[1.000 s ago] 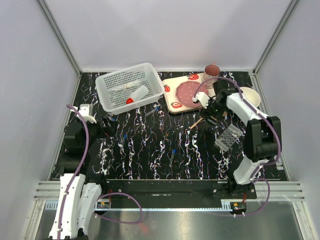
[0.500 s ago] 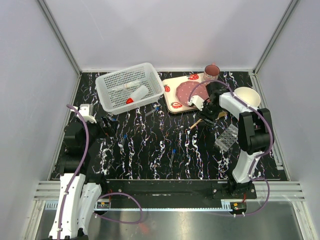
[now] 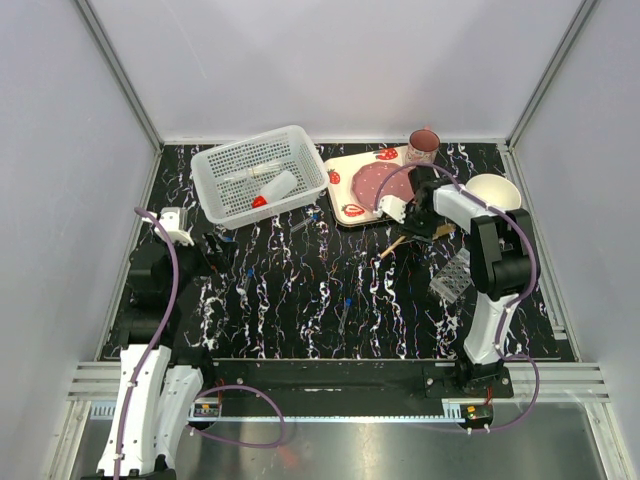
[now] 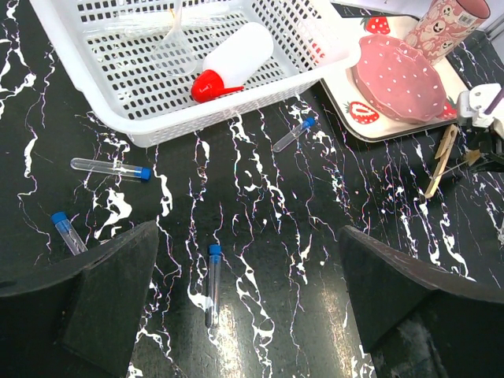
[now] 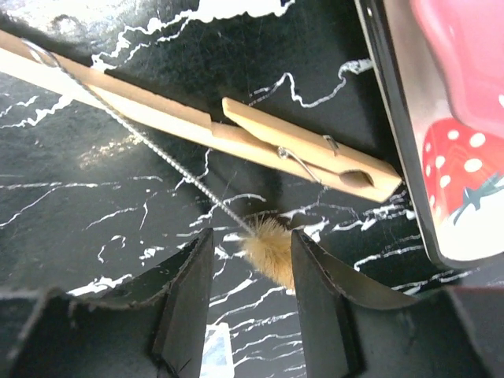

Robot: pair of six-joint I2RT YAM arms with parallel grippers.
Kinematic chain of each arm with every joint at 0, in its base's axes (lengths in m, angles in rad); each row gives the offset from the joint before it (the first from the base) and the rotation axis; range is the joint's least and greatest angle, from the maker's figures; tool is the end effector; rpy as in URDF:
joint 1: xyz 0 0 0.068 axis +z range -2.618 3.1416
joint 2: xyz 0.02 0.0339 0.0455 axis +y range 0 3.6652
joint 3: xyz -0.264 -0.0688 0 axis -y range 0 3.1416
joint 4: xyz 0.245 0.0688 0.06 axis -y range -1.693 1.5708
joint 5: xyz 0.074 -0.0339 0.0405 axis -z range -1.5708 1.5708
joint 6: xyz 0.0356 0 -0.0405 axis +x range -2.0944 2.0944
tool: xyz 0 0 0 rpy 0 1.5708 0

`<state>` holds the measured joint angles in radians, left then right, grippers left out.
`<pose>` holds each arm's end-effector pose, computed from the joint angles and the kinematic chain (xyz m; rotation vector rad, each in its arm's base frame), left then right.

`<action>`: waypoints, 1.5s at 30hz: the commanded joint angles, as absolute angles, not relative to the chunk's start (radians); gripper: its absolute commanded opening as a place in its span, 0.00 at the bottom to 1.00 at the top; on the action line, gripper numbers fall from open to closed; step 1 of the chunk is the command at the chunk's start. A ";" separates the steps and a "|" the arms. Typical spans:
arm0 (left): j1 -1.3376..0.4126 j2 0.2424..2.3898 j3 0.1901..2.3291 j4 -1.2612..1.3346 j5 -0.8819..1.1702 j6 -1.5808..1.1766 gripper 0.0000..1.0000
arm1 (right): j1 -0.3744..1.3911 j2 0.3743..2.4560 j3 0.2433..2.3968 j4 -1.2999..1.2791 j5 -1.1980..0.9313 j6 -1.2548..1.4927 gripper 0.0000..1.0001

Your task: Organize the chemistry lab equipment

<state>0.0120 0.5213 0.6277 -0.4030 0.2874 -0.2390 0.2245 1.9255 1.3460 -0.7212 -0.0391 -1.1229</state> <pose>0.1318 -0.0085 0.2990 -0.0353 1.8762 -0.4246 0.3690 0.0857 0.1715 -1.8022 2.2453 -0.1192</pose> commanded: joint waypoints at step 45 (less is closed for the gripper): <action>-0.385 0.783 0.414 0.592 0.474 -1.022 0.97 | 0.253 1.690 1.445 -1.080 -1.098 -0.687 0.01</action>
<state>-0.2348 0.7368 0.4011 0.2527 0.6247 -0.8749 0.2424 1.6836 1.4158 -1.0054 -0.8314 -0.7830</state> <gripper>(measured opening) 0.983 0.021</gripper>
